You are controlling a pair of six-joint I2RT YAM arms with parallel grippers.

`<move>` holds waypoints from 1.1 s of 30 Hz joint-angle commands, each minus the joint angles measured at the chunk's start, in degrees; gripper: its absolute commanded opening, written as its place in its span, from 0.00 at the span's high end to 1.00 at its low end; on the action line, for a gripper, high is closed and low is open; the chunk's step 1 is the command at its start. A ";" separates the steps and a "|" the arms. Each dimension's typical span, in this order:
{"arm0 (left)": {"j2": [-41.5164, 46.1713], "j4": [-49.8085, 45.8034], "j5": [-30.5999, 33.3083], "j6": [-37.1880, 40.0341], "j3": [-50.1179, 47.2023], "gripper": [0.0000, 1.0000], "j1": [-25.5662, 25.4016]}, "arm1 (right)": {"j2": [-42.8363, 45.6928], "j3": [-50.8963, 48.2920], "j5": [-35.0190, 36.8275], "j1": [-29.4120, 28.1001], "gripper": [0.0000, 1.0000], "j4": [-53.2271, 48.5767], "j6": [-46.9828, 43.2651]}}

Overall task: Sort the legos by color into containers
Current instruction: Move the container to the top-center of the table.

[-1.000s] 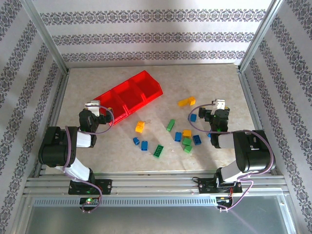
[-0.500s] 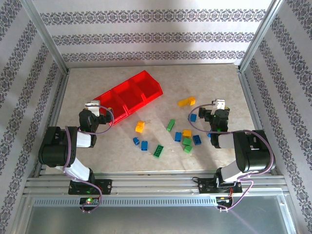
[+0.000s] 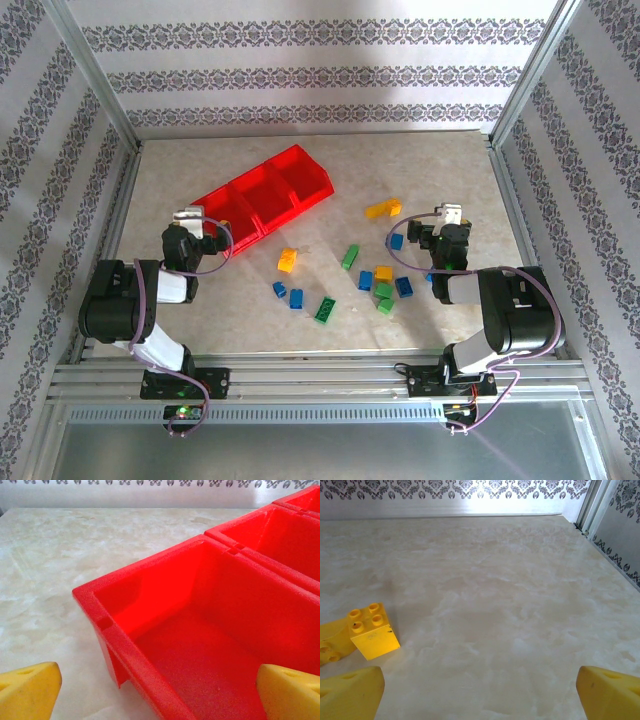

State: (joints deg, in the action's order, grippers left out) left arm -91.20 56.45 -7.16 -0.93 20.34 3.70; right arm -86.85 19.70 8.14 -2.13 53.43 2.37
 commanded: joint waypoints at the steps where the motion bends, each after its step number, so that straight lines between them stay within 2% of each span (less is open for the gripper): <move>1: 3.03 3.26 3.48 -1.68 -2.20 0.00 -0.63 | -0.14 -0.37 0.48 -0.07 0.02 1.78 0.12; 5: 8.93 -1.33 5.24 -2.13 -2.39 0.00 -0.63 | 3.52 1.30 1.42 -0.07 0.02 -1.49 0.18; 9: 16.39 -12.56 6.72 -3.22 0.34 0.01 -0.63 | 8.94 1.54 3.20 -0.02 0.02 -7.13 0.33; 16: 24.53 -33.13 8.47 -16.06 8.94 0.00 -0.93 | 19.35 2.85 8.40 -0.20 0.02 -20.79 3.81; 19: 23.99 -39.50 8.60 -20.47 13.19 0.00 -2.35 | 22.57 4.38 10.00 -0.50 0.02 -28.25 7.14; 22: 21.31 -45.15 11.69 -22.37 18.14 0.00 -5.96 | 24.88 7.71 11.52 -0.75 0.02 -38.23 10.76; 28: 11.97 -55.26 19.39 -22.61 29.12 0.00 -14.88 | 27.69 12.93 11.51 -1.61 0.02 -52.25 14.71; 33: 2.55 -60.51 21.09 -25.08 36.68 0.00 -17.84 | 28.20 17.15 11.34 -2.30 0.02 -63.24 19.40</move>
State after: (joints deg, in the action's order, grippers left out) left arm -85.03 3.57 10.74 -23.14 53.67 -13.30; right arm -59.40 34.13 18.31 -3.66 0.14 17.32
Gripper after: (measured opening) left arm 0.995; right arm 0.983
